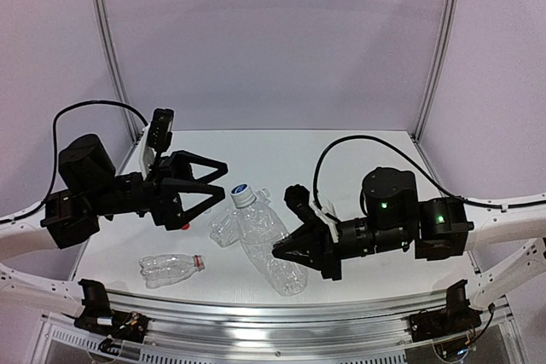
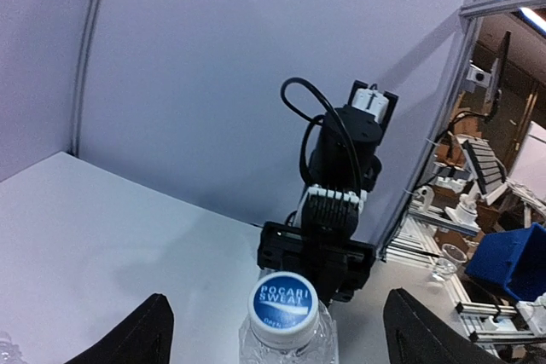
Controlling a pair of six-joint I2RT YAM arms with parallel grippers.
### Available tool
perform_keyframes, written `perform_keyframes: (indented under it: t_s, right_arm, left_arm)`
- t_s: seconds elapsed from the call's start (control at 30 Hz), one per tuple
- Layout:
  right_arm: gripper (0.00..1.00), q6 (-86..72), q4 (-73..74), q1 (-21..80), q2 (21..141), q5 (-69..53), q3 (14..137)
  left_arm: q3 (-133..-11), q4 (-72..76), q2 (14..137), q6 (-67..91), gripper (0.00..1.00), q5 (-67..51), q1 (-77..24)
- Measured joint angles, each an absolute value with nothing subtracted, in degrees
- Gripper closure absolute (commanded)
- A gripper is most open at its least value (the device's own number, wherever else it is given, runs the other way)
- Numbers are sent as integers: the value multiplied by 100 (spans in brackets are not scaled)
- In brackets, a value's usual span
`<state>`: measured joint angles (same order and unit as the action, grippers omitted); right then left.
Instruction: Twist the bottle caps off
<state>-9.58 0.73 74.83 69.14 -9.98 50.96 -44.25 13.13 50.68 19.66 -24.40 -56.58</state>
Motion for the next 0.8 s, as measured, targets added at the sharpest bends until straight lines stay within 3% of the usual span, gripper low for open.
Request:
perform_keyframes:
  t_s: [0.4,0.7,0.8]
  right_arm:
    - [100,-906,-163,7483,6775,-1433,5061]
    - [100,-904,-156,7483,6943,-1494,5063]
    - [100,-904,-139,7483,7035,-1496,5072]
  left_arm:
    - [-4416,1839,5708,2071,33,-3435,-5758]
    - [-4416,1865,5636,2023,31,-3406,-5813]
    - [-4416,1850,5551,1959,35,-3312,-5865]
